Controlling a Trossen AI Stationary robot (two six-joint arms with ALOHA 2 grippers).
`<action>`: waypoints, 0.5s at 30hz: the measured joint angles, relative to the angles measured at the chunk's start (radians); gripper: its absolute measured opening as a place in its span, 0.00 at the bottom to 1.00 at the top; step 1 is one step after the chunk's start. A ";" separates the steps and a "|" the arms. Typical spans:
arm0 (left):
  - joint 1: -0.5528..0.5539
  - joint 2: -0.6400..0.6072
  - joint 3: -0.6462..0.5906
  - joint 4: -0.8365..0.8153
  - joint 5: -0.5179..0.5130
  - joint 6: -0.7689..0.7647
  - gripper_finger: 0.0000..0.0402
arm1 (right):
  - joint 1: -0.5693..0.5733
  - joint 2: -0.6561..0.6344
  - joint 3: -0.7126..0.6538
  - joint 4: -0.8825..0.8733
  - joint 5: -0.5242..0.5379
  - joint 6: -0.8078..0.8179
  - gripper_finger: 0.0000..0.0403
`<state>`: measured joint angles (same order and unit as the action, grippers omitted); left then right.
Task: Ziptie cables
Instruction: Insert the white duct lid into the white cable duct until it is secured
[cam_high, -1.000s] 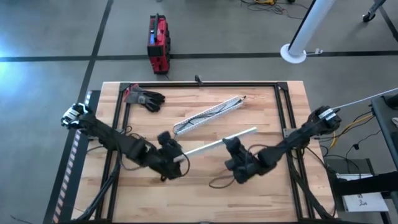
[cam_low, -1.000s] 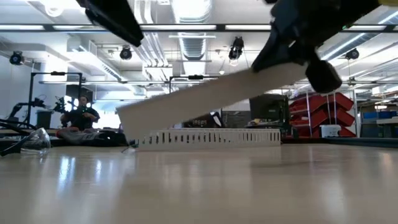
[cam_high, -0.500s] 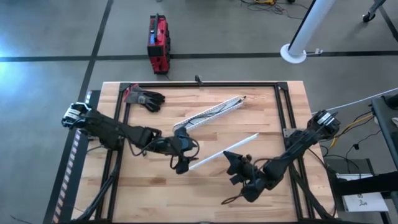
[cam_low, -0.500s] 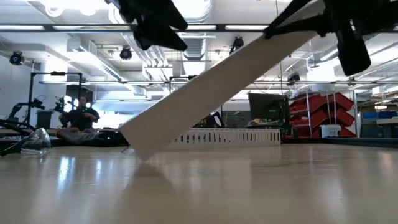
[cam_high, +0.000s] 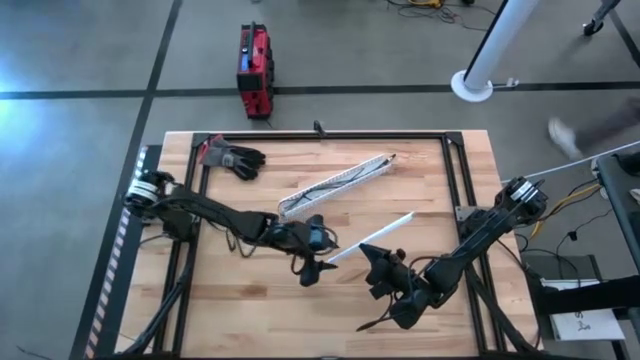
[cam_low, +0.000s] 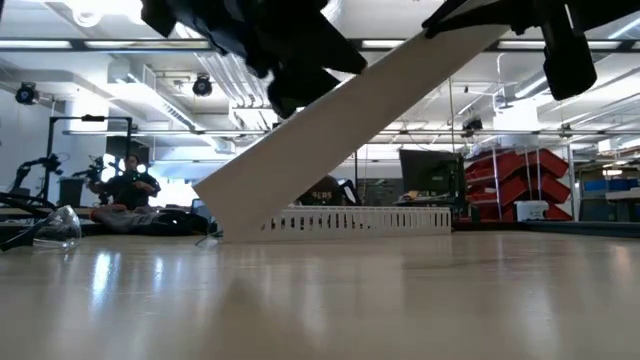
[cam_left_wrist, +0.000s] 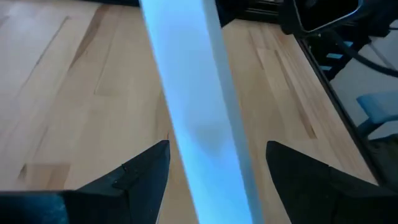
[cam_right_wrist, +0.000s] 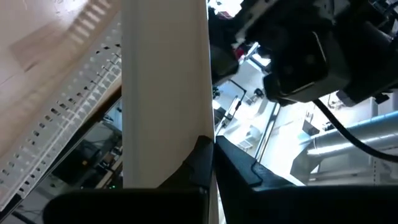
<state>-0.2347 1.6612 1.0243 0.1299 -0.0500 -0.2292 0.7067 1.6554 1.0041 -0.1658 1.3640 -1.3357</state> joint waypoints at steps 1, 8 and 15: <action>0.001 0.021 0.013 0.004 0.001 0.006 0.63 | 0.000 0.000 0.003 -0.001 0.000 0.000 0.00; 0.017 0.133 0.099 -0.006 0.013 0.056 0.63 | 0.000 0.000 0.016 -0.001 -0.031 -0.008 0.00; 0.045 0.174 0.140 -0.010 0.097 0.064 0.63 | 0.002 0.000 0.022 0.008 -0.056 -0.061 0.00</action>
<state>-0.1897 1.8354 1.1645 0.1198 0.0469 -0.1650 0.7090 1.6554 1.0256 -0.1582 1.3080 -1.3970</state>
